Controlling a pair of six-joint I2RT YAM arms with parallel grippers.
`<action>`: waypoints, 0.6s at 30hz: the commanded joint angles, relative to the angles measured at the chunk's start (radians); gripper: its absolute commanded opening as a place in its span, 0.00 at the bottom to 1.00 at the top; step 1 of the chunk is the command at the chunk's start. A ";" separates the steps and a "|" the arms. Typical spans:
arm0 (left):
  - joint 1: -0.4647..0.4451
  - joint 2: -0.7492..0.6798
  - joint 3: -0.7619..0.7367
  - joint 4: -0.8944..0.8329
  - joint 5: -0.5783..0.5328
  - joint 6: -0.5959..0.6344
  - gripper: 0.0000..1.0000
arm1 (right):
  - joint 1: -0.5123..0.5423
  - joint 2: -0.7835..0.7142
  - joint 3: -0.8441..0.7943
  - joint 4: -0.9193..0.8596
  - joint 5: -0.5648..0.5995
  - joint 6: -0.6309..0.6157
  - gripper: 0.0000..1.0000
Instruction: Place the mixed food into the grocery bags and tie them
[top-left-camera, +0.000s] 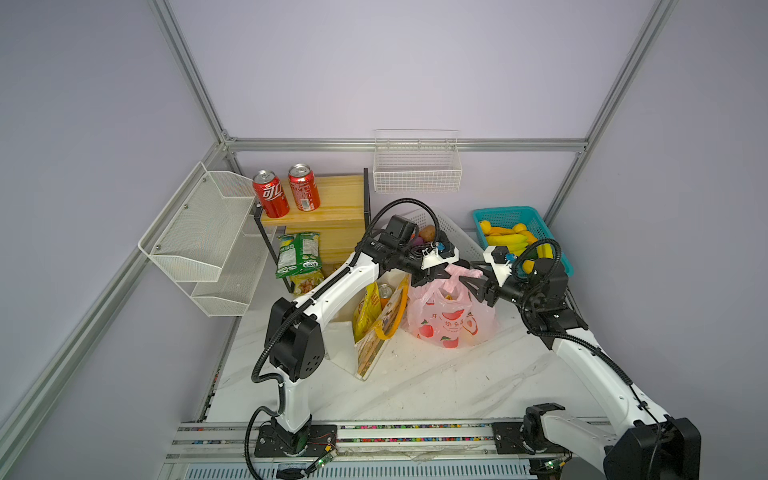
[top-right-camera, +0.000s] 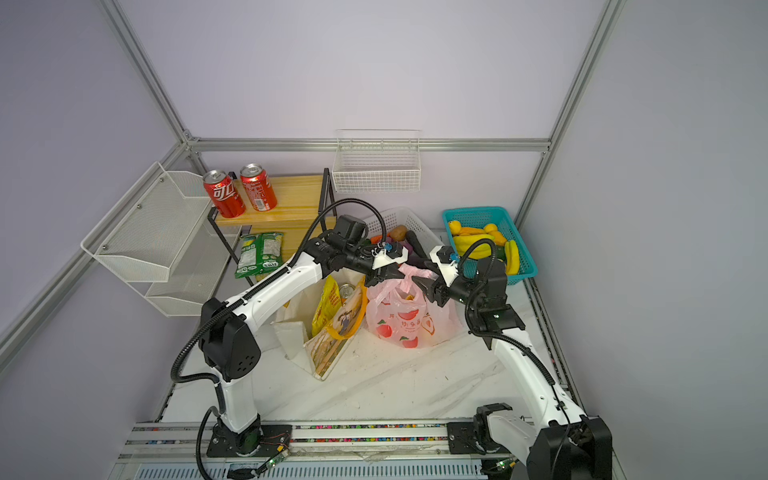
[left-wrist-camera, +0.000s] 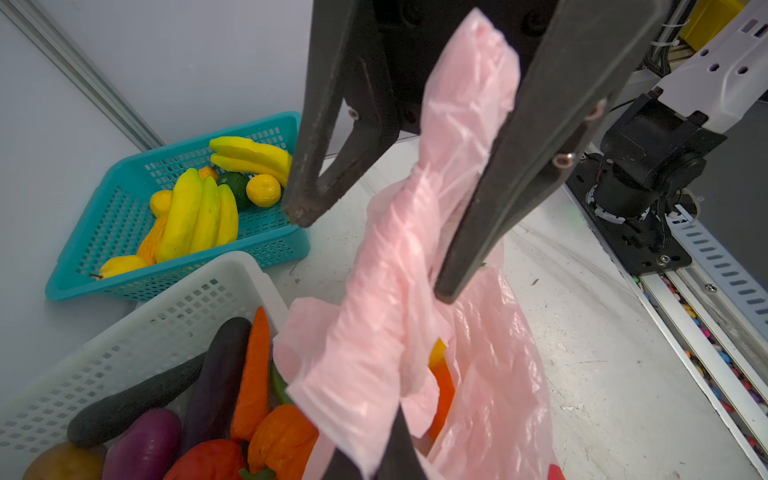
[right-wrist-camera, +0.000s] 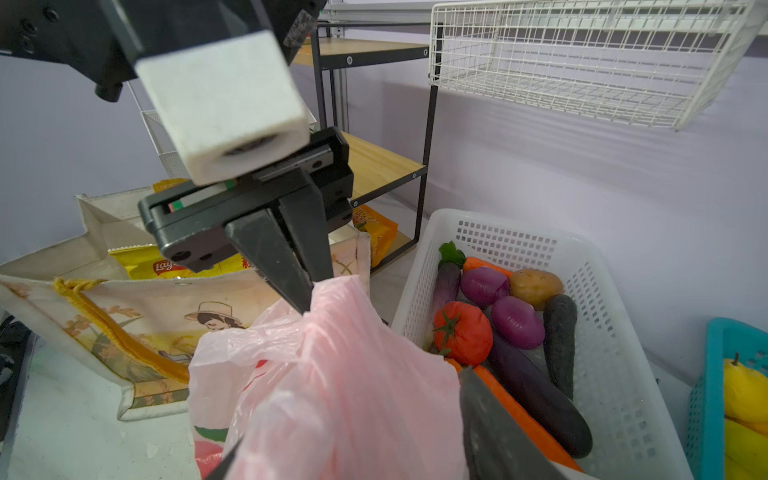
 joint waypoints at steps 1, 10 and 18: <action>-0.003 -0.037 0.046 0.029 0.028 0.068 0.00 | 0.002 0.027 0.038 -0.043 -0.049 -0.054 0.65; -0.003 -0.054 0.018 0.040 0.040 0.106 0.00 | 0.017 0.063 0.019 0.042 -0.063 -0.084 0.69; -0.007 -0.052 0.023 0.040 0.041 0.105 0.00 | 0.025 0.122 0.027 0.053 -0.064 -0.098 0.65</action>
